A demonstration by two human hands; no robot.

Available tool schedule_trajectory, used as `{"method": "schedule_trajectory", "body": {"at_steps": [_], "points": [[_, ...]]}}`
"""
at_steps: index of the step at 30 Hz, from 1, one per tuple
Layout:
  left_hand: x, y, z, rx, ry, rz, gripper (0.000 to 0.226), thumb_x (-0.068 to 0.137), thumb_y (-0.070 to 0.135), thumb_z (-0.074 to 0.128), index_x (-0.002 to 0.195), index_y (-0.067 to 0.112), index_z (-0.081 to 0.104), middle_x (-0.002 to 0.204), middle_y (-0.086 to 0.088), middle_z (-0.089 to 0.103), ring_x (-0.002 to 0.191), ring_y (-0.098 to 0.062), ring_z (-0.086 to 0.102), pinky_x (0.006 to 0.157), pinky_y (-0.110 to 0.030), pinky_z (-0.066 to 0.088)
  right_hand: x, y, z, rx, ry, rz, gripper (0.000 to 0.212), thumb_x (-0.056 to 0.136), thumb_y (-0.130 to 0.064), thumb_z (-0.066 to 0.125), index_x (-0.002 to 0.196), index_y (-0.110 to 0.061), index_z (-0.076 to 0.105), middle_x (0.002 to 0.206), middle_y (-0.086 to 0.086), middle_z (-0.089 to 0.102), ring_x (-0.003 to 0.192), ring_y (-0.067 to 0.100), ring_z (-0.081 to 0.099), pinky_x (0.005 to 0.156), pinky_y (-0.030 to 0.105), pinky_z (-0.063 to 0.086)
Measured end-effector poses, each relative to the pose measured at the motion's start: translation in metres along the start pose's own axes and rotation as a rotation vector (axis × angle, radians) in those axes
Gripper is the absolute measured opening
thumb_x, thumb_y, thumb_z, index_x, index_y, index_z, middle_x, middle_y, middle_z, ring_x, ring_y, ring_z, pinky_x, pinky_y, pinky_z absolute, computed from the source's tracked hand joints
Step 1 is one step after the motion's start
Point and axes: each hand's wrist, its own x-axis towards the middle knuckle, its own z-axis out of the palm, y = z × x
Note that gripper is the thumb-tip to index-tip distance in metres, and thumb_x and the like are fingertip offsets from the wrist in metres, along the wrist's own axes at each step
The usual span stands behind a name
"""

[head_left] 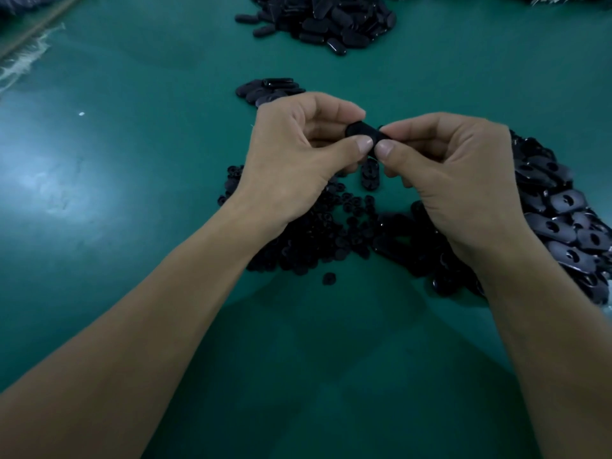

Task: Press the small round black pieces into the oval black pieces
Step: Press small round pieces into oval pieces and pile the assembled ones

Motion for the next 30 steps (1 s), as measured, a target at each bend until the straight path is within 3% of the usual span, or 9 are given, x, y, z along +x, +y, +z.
{"method": "schedule_trajectory", "body": {"at_steps": [9, 24, 27, 30], "points": [[-0.0008, -0.0008, -0.0009, 0.009, -0.013, 0.0, 0.021, 0.08, 0.002, 0.082, 0.088, 0.018, 0.071, 0.08, -0.007, 0.077, 0.071, -0.019, 0.076, 0.068, -0.026, 0.06, -0.0005, -0.0013, -0.001, -0.046, 0.037, -0.009, 0.012, 0.082, -0.015, 0.08, 0.082, -0.024, 0.072, 0.066, -0.019, 0.07, 0.059, -0.005, 0.062, 0.058, 0.009, 0.045], [-0.0013, 0.0004, -0.0008, 0.079, 0.032, 0.045, 0.021, 0.078, 0.001, 0.083, 0.084, 0.018, 0.072, 0.073, -0.003, 0.075, 0.063, -0.014, 0.072, 0.063, -0.024, 0.059, -0.0028, -0.0053, 0.0023, -0.027, 0.047, 0.0, 0.013, 0.081, -0.014, 0.078, 0.081, -0.025, 0.072, 0.064, -0.019, 0.07, 0.056, -0.005, 0.061, 0.056, 0.008, 0.045], [-0.0002, 0.0015, -0.0036, 0.086, 0.038, 0.051, 0.02, 0.078, 0.001, 0.082, 0.084, 0.016, 0.071, 0.072, -0.005, 0.076, 0.062, -0.017, 0.073, 0.063, -0.028, 0.061, -0.0024, -0.0055, 0.005, -0.028, 0.057, 0.007, 0.014, 0.084, -0.014, 0.076, 0.085, -0.027, 0.073, 0.068, -0.018, 0.072, 0.061, -0.004, 0.064, 0.06, 0.009, 0.046], [0.0036, 0.0014, -0.0058, 0.068, 0.086, 0.021, 0.02, 0.08, 0.002, 0.082, 0.087, 0.015, 0.069, 0.074, -0.006, 0.076, 0.066, -0.022, 0.075, 0.068, -0.032, 0.062, -0.0034, -0.0037, 0.0064, -0.183, 0.11, -0.001, 0.014, 0.091, -0.019, 0.07, 0.099, -0.03, 0.074, 0.079, -0.017, 0.073, 0.076, 0.0, 0.068, 0.072, 0.014, 0.05]]}}
